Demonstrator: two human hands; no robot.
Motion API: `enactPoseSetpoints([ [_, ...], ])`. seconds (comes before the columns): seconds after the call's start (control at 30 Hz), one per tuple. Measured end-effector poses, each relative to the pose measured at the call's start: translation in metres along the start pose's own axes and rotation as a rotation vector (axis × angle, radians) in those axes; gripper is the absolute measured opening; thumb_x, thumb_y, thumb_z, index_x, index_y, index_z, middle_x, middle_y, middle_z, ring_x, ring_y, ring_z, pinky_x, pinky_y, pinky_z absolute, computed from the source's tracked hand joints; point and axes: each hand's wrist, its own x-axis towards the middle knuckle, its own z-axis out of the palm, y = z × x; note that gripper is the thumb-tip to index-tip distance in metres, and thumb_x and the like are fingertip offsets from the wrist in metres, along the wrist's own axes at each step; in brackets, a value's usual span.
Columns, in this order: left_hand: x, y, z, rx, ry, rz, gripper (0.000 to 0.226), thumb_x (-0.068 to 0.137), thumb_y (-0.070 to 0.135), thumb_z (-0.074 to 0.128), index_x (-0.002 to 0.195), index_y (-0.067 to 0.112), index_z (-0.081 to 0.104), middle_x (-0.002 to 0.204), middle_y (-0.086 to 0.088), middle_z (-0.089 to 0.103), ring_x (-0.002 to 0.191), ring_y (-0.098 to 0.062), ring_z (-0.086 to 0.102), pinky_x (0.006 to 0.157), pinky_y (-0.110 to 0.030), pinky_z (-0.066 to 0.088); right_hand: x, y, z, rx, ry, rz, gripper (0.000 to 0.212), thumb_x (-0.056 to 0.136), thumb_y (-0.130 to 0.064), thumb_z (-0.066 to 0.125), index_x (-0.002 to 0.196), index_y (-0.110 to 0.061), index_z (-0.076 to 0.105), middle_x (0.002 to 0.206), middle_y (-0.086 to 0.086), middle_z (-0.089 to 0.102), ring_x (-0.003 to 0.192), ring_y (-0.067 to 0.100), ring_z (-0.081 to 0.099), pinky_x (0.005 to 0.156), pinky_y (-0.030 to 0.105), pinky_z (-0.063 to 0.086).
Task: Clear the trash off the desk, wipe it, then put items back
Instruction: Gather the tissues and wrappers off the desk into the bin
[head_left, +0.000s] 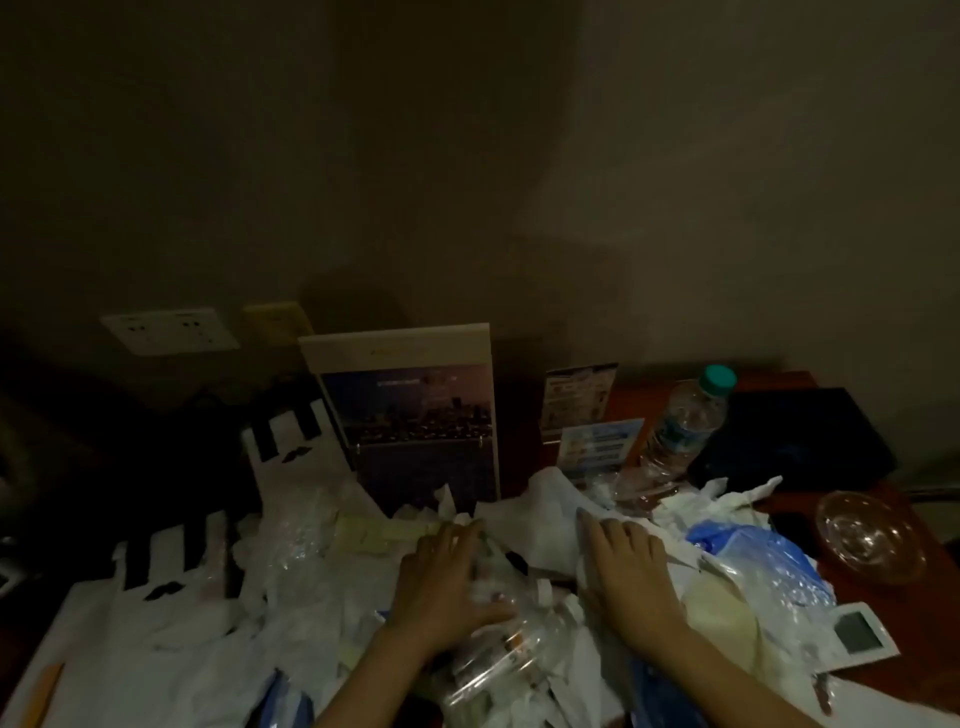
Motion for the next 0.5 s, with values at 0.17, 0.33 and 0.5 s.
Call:
enactPoseSetpoints([
  [0.17, 0.005, 0.011, 0.007, -0.021, -0.004, -0.033, 0.104, 0.07, 0.074, 0.06, 0.15, 0.036, 0.003, 0.155, 0.007, 0.011, 0.138, -0.021, 0.021, 0.111, -0.04, 0.027, 0.0, 0.008, 0.016, 0.026, 0.078, -0.054, 0.051, 0.044, -0.023, 0.09, 0.088, -0.018, 0.063, 0.086, 0.003, 0.057, 0.075, 0.017, 0.05, 0.064, 0.029, 0.049],
  [0.33, 0.006, 0.016, 0.008, -0.009, 0.039, 0.009, 0.103, 0.074, 0.069, 0.06, 0.15, 0.033, 0.001, 0.154, 0.006, 0.009, 0.141, -0.019, 0.016, 0.114, -0.037, 0.023, -0.001, 0.017, 0.012, 0.122, 0.127, -0.073, 0.027, 0.059, -0.025, 0.08, 0.078, -0.022, 0.061, 0.086, 0.0, 0.058, 0.075, 0.019, 0.058, 0.066, 0.029, 0.049],
  [0.5, 0.003, 0.019, 0.004, 0.024, 0.037, 0.039, 0.1, 0.073, 0.07, 0.061, 0.149, 0.036, 0.005, 0.153, 0.005, 0.012, 0.139, -0.02, 0.018, 0.113, -0.038, 0.025, -0.016, 0.019, -0.006, 0.326, 0.31, -0.156, 0.014, 0.097, -0.031, 0.032, 0.099, -0.038, 0.044, 0.094, -0.02, 0.042, 0.074, 0.013, 0.045, 0.082, 0.02, 0.046],
])
